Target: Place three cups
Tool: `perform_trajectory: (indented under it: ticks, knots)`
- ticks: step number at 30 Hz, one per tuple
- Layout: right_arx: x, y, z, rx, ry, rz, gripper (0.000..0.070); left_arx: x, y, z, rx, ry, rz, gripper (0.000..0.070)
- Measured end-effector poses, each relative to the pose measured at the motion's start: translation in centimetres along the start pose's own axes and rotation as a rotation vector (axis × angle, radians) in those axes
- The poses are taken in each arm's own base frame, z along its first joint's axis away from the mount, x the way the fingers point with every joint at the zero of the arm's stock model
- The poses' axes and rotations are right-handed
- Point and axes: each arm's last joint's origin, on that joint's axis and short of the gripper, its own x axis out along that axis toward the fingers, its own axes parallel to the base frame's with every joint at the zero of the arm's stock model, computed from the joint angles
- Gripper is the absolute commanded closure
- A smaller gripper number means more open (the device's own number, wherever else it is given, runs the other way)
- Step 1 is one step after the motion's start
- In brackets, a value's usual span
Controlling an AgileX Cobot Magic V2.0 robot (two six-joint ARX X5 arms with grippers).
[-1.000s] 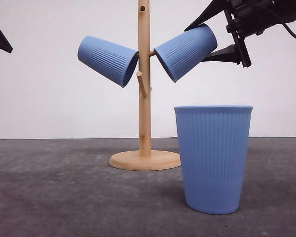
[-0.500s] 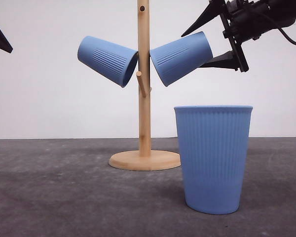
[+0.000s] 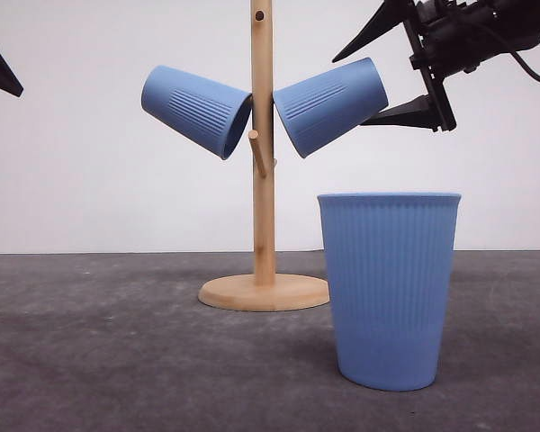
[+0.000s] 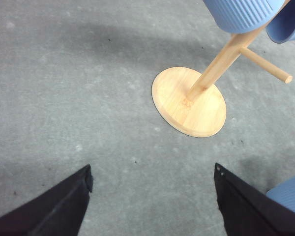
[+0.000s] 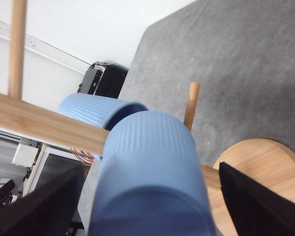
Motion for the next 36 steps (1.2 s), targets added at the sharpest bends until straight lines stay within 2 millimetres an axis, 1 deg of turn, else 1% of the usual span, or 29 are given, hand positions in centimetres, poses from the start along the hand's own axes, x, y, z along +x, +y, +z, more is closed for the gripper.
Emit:
perform_trajectory:
  ticks: [4,9,12,16,18,21,24,31,34,36]
  knots:
    - [-1.3,0.6,0.3,-0.016,-0.028,-0.005,0.0144,0.0,0.0,0.0,0.0,0.0,0.0,0.0236]
    - [-3.4,2.5,-0.1,-0.045,-0.039,-0.026,0.0149,0.0,0.0,0.0,0.0,0.0,0.0,0.0236]
    - [-4.6,3.7,-1.1,-0.054,-0.017,-0.078,0.015,0.0,0.0,0.0,0.0,0.0,0.0,0.0236]
    - [-6.1,5.0,-3.4,-0.071,0.051,-0.228,0.015,0.0,0.0,0.0,0.0,0.0,0.0,0.0236]
    - [-6.5,5.5,-4.5,-0.09,0.097,-0.293,0.0151,0.0,0.0,0.0,0.0,0.0,0.0,0.0236]
    - [-6.3,6.1,-5.9,-0.139,0.138,-0.338,0.0159,0.0,0.0,0.0,0.0,0.0,0.0,0.0236]
    - [-5.4,6.1,-7.7,-0.169,0.189,-0.367,0.0162,0.0,0.0,0.0,0.0,0.0,0.0,0.0236]
    - [-2.3,4.1,-12.5,-0.166,0.367,-0.431,0.0168,0.0,0.0,0.0,0.0,0.0,0.0,0.0236]
    - [-1.4,3.4,-14.2,-0.167,0.422,-0.423,0.0174,0.0,0.0,0.0,0.0,0.0,0.0,0.0236]
    - [-1.1,3.1,-14.9,-0.166,0.446,-0.433,0.0178,0.0,0.0,0.0,0.0,0.0,0.0,0.0236]
